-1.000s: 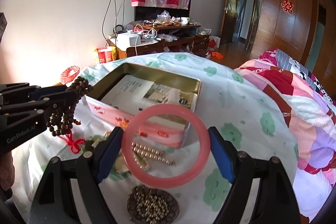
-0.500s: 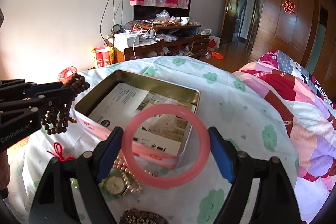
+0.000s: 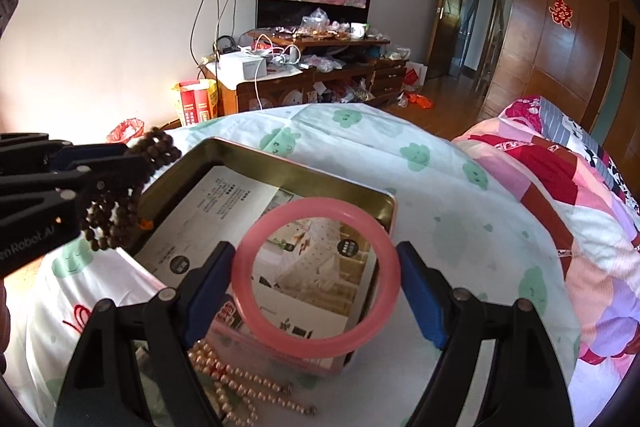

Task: Organize jewelry
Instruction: 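Carry the bead strand and pink bangle into the tin and open both tools, then withdraw both tools from the tin back toward the remaining jewelry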

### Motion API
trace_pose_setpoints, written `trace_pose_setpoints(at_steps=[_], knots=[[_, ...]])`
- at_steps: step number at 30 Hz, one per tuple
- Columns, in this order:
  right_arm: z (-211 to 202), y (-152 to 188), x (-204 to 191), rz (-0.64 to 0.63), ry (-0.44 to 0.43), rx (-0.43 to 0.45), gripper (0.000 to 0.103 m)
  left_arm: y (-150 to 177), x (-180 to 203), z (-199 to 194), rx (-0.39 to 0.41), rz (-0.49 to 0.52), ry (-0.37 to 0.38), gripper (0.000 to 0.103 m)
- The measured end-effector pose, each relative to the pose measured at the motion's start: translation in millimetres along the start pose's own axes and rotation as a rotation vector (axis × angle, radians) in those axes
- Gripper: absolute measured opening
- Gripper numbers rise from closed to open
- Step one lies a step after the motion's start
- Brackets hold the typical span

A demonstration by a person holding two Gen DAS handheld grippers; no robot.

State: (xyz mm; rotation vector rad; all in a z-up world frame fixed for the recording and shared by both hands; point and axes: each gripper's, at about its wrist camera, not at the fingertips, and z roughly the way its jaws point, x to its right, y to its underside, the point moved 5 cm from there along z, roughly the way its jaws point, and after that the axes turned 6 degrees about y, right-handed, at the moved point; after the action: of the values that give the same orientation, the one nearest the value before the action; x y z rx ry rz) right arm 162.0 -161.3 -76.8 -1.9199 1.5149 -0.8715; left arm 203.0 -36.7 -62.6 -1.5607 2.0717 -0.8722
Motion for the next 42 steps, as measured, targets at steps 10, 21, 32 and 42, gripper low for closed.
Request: trace_pose_setpoints(at_steps=[10, 21, 32, 42], knots=[[26.0, -1.0, -0.1, -0.022, 0.024, -0.028, 0.083, 0.8, -2.5, 25.5, -0.01, 0.025, -0.054, 0.018], [40.2, -0.2, -2.2, -0.035, 0.06, -0.032, 0.083, -2.3, 1.0, 40.6, -0.017, 0.045, -0.093, 0.018], [42.8, -2.5, -3.8, -0.035, 0.07, -0.025, 0.083, 0.3, -0.8, 48.6, -0.03, 0.042, -0.105, 0.018], [36.0, -1.3, -4.4, -0.049, 0.093, -0.002, 0.092, -3.5, -1.7, 30.4, 0.03, 0.046, -0.144, 0.076]])
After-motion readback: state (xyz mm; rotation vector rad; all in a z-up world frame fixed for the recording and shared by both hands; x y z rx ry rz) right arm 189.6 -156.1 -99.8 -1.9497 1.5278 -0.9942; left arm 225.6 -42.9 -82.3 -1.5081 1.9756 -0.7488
